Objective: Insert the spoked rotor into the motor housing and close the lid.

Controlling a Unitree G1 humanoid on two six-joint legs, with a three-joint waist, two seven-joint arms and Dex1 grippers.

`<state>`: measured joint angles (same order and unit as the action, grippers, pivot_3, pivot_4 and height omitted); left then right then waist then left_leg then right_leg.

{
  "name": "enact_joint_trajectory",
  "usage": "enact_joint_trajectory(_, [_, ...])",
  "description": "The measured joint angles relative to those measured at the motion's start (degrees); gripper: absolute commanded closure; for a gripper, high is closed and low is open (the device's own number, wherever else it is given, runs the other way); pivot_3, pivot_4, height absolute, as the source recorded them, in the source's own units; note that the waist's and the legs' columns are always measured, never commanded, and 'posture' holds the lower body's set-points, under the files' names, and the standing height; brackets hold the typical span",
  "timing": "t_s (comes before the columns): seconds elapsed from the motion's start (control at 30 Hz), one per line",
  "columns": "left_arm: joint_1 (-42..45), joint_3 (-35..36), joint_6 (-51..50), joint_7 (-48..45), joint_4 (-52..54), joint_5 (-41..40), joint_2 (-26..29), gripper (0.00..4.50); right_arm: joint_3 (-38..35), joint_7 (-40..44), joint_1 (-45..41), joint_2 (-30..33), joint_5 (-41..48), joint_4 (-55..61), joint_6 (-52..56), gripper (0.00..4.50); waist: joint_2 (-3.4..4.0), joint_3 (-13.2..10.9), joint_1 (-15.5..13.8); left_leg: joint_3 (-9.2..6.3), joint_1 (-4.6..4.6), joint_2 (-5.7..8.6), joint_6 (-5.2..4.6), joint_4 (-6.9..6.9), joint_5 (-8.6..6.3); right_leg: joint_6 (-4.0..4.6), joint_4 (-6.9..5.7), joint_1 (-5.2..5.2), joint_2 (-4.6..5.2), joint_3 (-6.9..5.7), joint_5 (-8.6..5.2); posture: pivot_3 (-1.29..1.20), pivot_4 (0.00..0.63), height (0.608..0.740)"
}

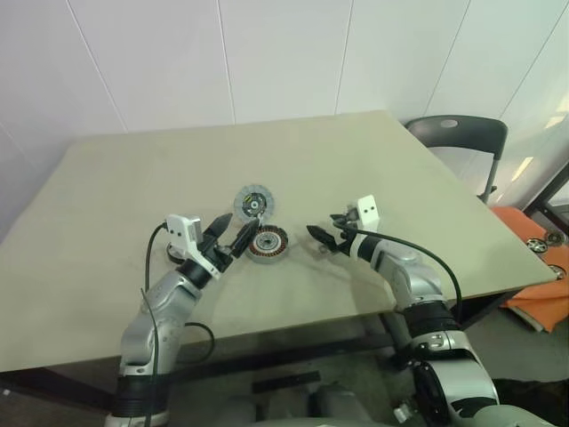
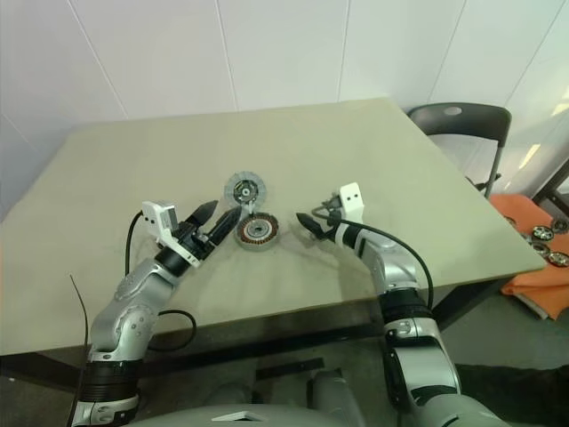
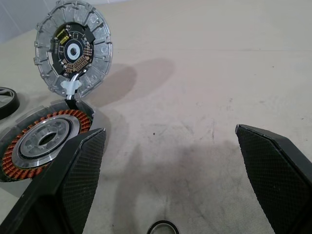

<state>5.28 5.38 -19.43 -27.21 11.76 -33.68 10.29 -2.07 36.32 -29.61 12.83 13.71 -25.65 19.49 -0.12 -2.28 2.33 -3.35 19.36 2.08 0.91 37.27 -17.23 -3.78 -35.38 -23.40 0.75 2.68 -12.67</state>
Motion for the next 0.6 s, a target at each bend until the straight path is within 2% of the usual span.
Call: enact_joint_trajectory(0.6, [0.2,0.0,0.1,0.0,-0.4,0.6,-0.3,0.32,0.0,0.0,-0.2,0.0,-0.1,-0.1,0.0,0.06,0.0,0.0,0.0,0.0,0.0,0.0,0.0,0.0,0.0,0.0,0.0,0.0,0.0,0.0,0.0,0.0,0.0,0.74])
